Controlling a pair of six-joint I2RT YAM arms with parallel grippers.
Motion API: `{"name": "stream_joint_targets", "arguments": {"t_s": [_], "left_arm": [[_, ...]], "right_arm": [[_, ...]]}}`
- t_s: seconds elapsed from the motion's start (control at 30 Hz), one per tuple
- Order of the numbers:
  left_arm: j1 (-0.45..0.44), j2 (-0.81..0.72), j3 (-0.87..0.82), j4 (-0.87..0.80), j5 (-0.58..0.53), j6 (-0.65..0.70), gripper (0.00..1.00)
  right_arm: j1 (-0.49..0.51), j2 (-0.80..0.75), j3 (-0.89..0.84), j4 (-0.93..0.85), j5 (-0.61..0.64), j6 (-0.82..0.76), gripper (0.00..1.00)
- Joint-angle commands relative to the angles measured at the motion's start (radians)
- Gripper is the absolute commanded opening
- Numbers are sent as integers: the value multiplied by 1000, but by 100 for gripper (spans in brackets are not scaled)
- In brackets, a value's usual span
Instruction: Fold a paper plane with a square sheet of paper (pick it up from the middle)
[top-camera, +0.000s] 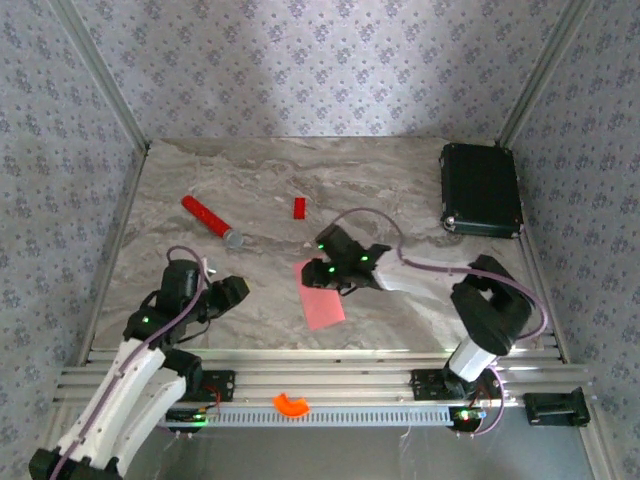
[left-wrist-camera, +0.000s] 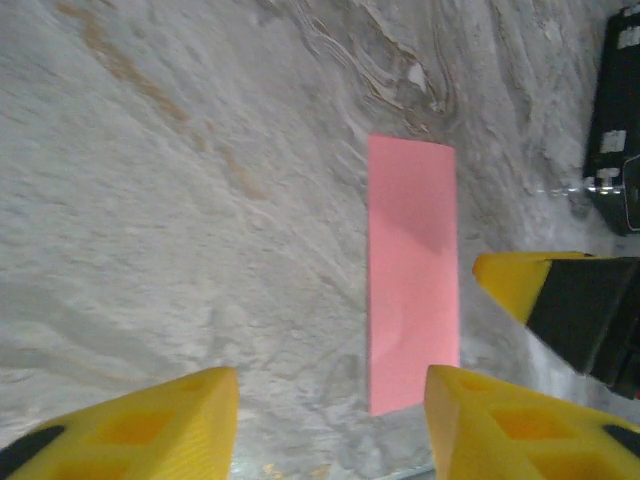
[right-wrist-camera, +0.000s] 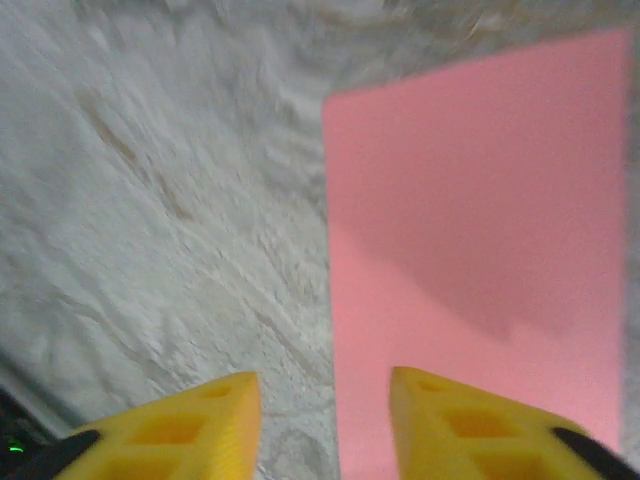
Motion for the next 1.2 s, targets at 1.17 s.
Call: {"name": "stream_joint_targets", "arguments": {"t_s": [1.17], "left_arm": [[-411,800,114,617,66,-135,38]], "right_arm": [[-140,71,-416,456,-190,246,11]]}}
